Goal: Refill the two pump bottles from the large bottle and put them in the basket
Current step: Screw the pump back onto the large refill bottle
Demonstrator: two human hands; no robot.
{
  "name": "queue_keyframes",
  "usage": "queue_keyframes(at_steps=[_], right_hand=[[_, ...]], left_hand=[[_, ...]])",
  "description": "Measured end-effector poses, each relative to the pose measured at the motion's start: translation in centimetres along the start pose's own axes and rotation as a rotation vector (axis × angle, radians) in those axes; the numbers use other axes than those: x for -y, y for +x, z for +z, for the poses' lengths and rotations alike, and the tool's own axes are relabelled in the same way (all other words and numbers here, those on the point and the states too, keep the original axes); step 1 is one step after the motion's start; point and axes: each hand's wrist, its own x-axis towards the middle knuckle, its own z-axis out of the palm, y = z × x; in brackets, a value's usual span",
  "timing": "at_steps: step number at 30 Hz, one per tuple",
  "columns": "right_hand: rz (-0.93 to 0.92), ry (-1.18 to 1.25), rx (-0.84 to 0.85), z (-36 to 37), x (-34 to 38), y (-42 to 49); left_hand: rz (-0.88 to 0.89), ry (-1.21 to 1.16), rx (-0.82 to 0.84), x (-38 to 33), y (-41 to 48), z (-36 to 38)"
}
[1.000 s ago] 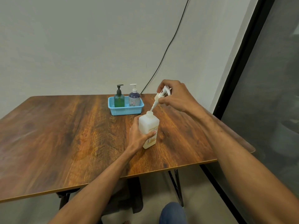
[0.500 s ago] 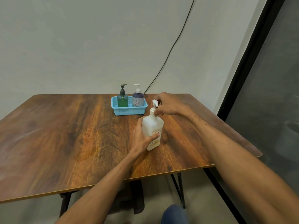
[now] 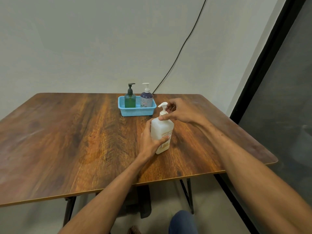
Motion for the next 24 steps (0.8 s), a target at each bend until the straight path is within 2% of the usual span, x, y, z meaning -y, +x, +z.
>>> queue_keyframes(at_steps=[3, 5, 8, 14, 18, 24], right_hand=[[0.009, 0.132, 0.028, 0.2, -0.6, -0.3], [0.032, 0.203, -0.051, 1.2, -1.1, -0.2], [0.032, 0.225, -0.132, 2.8, -2.1, 0.0], [0.036, 0.321, -0.09, 2.5, -2.7, -0.2], [0.061, 0.345, -0.223, 4.2, -2.5, -0.1], [0.019, 0.489, -0.221, 3.6, -2.2, -0.8]], left_hand=[[-0.008, -0.017, -0.002, 0.1, -0.1, 0.0], [-0.006, -0.026, -0.004, 0.1, -0.1, 0.0], [-0.01, -0.027, 0.0, 0.1, -0.2, 0.0], [-0.007, -0.015, -0.009, 0.2, -0.2, 0.0], [-0.002, -0.016, -0.009, 0.3, -0.2, 0.1], [0.012, 0.007, -0.017, 0.5, -0.2, 0.1]])
